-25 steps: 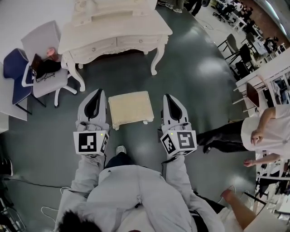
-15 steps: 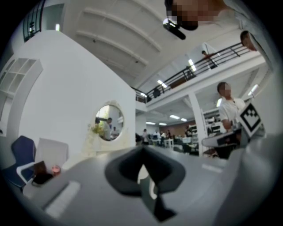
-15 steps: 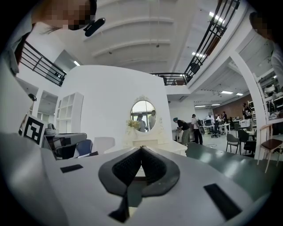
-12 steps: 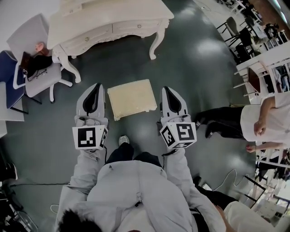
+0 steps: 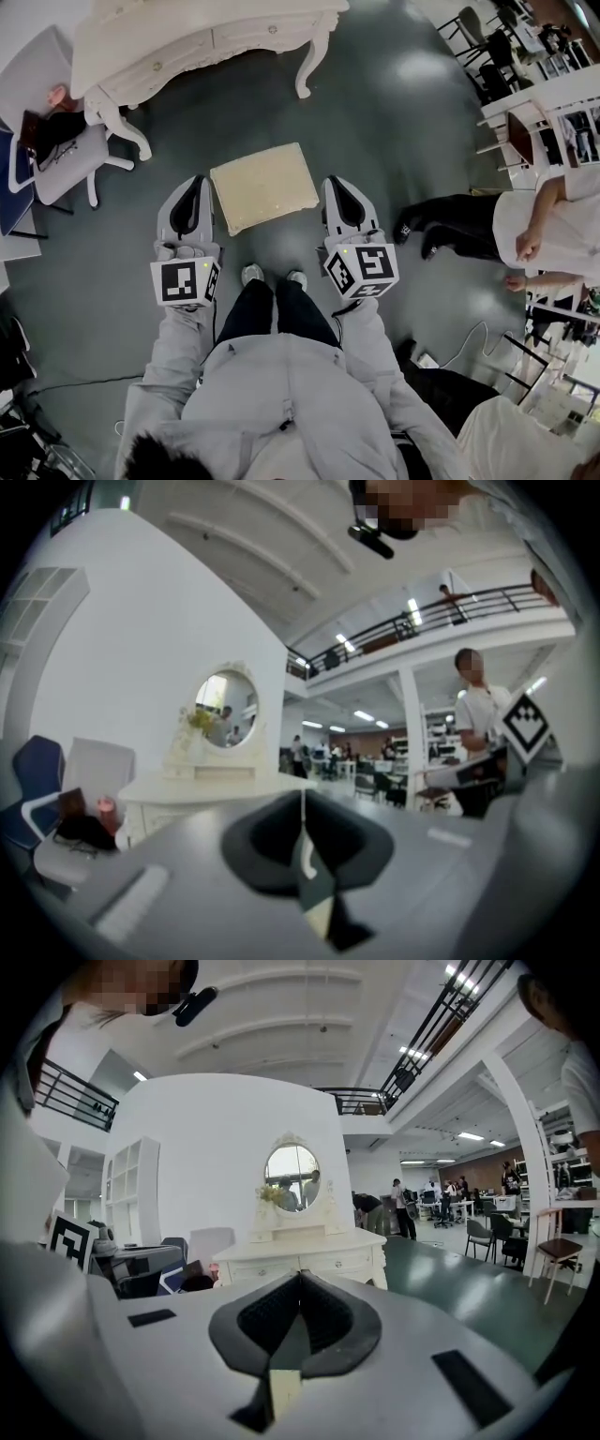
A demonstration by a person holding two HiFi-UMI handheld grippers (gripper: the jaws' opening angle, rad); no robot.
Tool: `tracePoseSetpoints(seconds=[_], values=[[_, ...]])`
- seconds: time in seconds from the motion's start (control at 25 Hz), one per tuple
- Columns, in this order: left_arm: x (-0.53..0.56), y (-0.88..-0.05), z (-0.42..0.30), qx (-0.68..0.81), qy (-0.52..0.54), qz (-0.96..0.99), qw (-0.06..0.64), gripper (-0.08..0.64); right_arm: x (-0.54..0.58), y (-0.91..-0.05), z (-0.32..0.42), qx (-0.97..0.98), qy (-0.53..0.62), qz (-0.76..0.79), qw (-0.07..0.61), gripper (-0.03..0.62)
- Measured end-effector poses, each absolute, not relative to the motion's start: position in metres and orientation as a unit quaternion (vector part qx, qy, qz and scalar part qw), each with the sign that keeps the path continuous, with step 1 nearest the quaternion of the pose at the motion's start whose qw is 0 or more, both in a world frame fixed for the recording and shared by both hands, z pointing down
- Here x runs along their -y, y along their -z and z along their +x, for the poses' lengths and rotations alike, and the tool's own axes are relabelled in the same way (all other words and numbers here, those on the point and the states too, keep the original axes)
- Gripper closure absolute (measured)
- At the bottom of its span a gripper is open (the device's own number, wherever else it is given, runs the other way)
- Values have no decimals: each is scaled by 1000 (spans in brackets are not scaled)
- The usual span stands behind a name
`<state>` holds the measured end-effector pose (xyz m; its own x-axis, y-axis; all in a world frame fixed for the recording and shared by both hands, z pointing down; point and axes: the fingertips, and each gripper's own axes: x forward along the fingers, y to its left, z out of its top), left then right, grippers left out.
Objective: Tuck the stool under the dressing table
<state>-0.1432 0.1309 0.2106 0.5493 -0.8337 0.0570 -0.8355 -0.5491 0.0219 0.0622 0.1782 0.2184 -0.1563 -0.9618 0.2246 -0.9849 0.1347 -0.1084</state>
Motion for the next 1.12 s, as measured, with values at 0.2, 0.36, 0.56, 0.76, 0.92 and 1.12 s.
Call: tracePoseSetpoints(seconds=[0.2, 0.36, 0.56, 0.76, 0.92, 1.12], values=[[-134, -229, -138, 466, -27, 884, 37, 546, -183, -232, 66, 745, -128, 652, 59, 580], [-140, -239, -136, 465, -29, 883, 48, 545, -189, -241, 67, 745, -136, 650, 67, 578], [-147, -248, -133, 470, -36, 880, 53, 545, -194, -251, 71, 747, -145, 645, 76, 577], [-162, -268, -131, 483, -50, 871, 72, 545, -202, -270, 73, 751, -161, 634, 93, 581], [-167, -277, -132, 491, -61, 865, 80, 546, -202, -281, 72, 757, -167, 623, 104, 589], [-176, -293, -133, 508, -70, 855, 81, 546, -203, -302, 72, 766, -175, 607, 114, 589]])
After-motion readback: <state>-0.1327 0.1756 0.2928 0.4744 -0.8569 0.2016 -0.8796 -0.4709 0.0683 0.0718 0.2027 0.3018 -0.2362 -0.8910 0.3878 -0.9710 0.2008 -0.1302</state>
